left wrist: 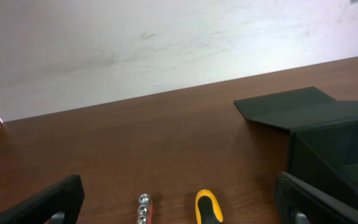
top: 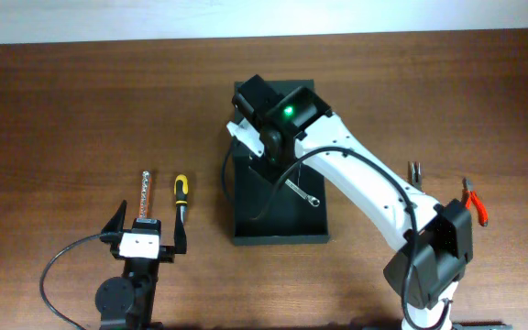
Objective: Pack container
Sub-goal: 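Lift the wrench and carry it left over the green box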
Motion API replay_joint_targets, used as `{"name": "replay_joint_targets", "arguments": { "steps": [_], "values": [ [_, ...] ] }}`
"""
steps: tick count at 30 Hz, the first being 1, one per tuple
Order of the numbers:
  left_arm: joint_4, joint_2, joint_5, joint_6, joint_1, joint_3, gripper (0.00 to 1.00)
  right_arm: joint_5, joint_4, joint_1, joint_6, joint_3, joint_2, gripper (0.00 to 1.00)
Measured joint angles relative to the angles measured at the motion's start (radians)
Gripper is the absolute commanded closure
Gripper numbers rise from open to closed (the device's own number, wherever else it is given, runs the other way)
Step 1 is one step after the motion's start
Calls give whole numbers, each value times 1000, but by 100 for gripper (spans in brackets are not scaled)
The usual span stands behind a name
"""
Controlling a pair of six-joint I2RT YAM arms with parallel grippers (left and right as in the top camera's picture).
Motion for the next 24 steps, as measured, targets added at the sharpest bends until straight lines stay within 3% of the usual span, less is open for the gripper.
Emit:
{"name": "replay_joint_targets", "arguments": {
  "steps": [24],
  "values": [
    [0, 0, 0, 0, 0, 0, 1, -20, 318, 0, 23, -344, 6, 95]
  ]
}}
